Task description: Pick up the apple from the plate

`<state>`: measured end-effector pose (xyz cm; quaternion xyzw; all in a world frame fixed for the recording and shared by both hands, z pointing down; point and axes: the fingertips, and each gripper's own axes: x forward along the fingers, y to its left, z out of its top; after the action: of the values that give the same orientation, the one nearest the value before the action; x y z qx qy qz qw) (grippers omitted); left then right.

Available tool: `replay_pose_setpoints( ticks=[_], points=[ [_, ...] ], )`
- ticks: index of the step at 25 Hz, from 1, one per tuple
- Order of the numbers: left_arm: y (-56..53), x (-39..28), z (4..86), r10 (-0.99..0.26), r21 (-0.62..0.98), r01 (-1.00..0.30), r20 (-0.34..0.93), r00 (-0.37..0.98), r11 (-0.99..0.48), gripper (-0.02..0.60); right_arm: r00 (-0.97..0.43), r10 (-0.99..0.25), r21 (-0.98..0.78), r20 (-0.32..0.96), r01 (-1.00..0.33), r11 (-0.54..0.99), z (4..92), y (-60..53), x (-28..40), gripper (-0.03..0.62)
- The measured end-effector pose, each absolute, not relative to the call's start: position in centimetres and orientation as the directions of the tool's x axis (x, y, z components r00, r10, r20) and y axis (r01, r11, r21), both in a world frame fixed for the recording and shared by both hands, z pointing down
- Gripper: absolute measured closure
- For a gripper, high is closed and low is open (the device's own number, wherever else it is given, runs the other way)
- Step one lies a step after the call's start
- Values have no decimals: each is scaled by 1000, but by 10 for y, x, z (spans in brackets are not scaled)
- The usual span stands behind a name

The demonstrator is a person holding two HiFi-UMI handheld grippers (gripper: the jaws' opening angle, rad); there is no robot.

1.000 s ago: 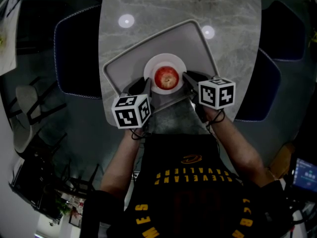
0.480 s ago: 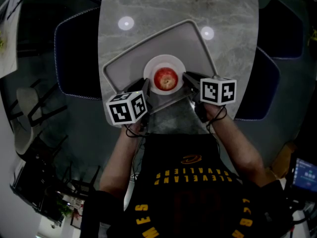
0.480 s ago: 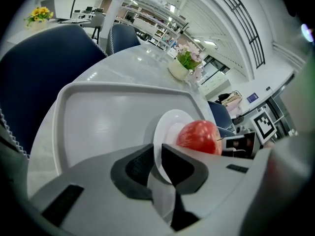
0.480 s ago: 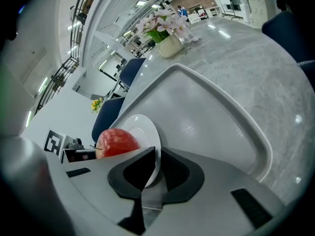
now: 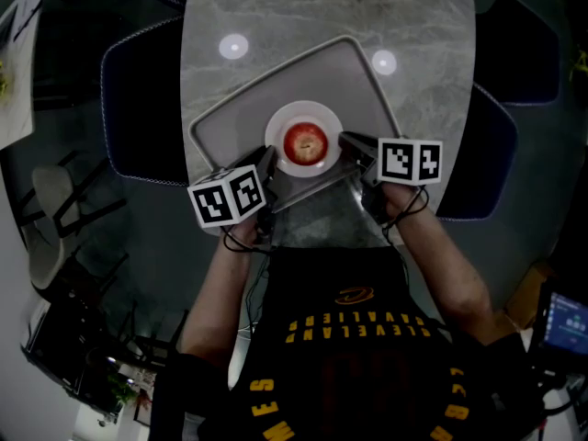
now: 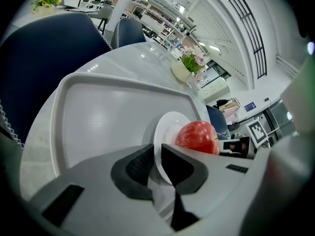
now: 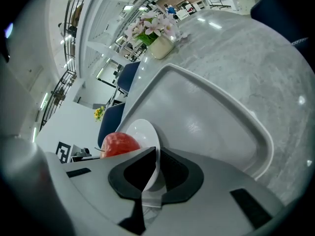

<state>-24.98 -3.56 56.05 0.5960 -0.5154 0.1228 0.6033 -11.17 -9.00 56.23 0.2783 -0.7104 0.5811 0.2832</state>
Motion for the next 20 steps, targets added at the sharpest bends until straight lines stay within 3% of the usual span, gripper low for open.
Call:
replay_pose_setpoints(
  ticks=[20],
  points=[
    [-31, -219, 555, -452, 595, -771, 765, 458, 226, 532, -724, -76, -713, 685, -688, 135, 560, -76, -78, 559]
  ],
)
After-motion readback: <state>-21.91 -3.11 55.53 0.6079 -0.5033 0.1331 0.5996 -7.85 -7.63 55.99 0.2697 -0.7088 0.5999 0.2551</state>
